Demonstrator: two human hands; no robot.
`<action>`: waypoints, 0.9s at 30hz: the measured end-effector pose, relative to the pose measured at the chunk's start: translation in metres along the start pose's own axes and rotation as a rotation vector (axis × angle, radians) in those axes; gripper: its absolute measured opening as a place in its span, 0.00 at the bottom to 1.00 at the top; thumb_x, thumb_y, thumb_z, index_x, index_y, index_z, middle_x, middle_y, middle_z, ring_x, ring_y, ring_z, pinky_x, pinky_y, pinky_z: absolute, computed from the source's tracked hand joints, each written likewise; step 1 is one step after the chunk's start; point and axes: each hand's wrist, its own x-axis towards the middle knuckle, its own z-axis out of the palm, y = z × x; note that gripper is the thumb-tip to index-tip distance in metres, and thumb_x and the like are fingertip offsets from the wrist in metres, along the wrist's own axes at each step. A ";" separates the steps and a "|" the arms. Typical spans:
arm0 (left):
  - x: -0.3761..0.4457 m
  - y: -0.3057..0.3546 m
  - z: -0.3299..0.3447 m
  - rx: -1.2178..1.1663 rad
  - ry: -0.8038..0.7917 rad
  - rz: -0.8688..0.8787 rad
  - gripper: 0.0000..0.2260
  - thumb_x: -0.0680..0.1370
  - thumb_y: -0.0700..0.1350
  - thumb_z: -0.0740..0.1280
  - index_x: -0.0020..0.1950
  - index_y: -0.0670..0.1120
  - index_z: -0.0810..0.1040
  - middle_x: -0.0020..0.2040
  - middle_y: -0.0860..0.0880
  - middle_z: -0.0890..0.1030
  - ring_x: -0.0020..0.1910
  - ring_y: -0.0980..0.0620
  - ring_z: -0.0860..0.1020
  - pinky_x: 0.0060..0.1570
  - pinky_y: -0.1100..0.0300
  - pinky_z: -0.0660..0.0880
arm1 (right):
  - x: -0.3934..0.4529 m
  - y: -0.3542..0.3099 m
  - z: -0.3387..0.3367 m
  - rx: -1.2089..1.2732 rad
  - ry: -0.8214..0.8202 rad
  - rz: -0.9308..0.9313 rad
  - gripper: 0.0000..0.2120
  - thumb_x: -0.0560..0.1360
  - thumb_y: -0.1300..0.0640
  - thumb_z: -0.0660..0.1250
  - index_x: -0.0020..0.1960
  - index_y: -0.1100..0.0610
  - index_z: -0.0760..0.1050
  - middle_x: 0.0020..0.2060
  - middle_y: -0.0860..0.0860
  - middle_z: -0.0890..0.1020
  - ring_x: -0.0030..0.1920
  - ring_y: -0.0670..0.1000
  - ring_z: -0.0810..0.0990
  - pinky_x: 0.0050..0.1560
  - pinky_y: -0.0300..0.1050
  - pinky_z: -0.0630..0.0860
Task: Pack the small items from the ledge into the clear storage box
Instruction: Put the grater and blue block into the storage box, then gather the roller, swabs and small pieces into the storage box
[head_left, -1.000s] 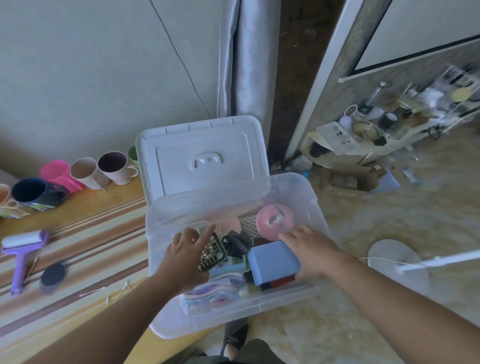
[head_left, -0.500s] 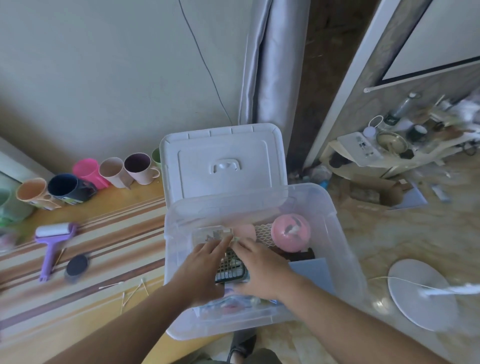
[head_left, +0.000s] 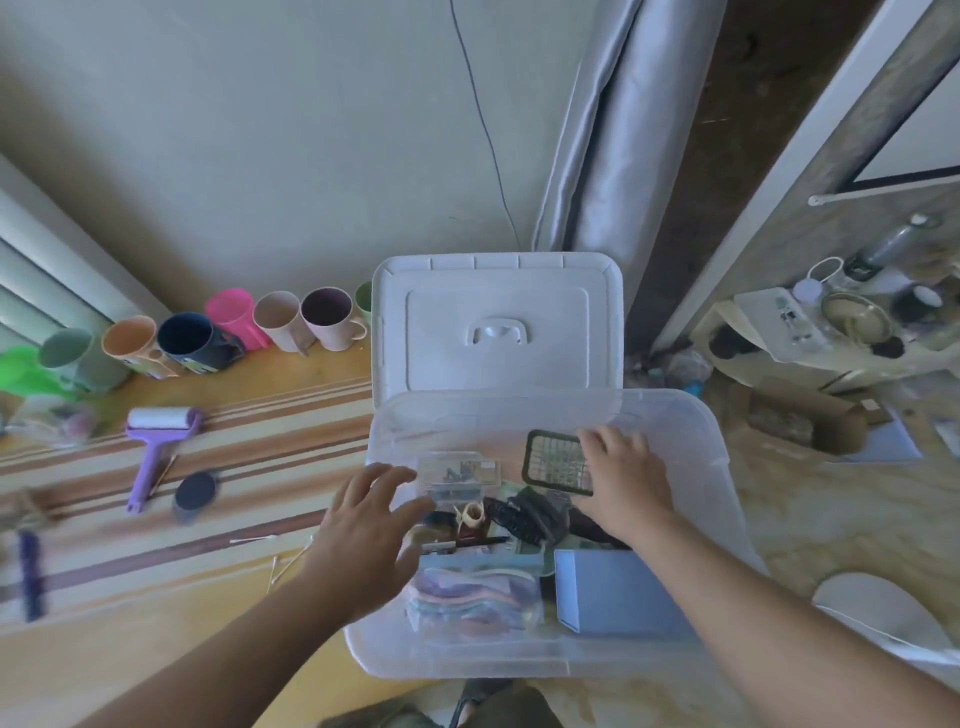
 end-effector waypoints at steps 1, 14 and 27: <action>-0.005 -0.004 0.002 0.018 -0.010 -0.019 0.21 0.72 0.57 0.72 0.65 0.58 0.78 0.71 0.46 0.73 0.73 0.40 0.67 0.67 0.38 0.72 | 0.004 -0.002 0.002 -0.020 -0.009 -0.009 0.43 0.71 0.38 0.77 0.78 0.49 0.61 0.70 0.50 0.70 0.64 0.59 0.70 0.57 0.55 0.76; -0.065 -0.041 0.017 -0.286 0.068 -0.226 0.24 0.83 0.63 0.53 0.79 0.62 0.59 0.76 0.49 0.62 0.72 0.45 0.64 0.70 0.45 0.66 | 0.018 -0.036 0.013 -0.021 -0.081 0.028 0.43 0.73 0.46 0.75 0.82 0.44 0.58 0.78 0.50 0.60 0.74 0.60 0.62 0.66 0.55 0.72; -0.102 -0.187 0.050 -0.279 -0.026 -0.594 0.21 0.77 0.55 0.68 0.70 0.61 0.72 0.74 0.50 0.65 0.73 0.44 0.62 0.69 0.41 0.68 | 0.011 -0.199 -0.058 0.378 0.434 -0.355 0.18 0.68 0.66 0.74 0.57 0.59 0.84 0.58 0.56 0.78 0.62 0.62 0.75 0.56 0.62 0.80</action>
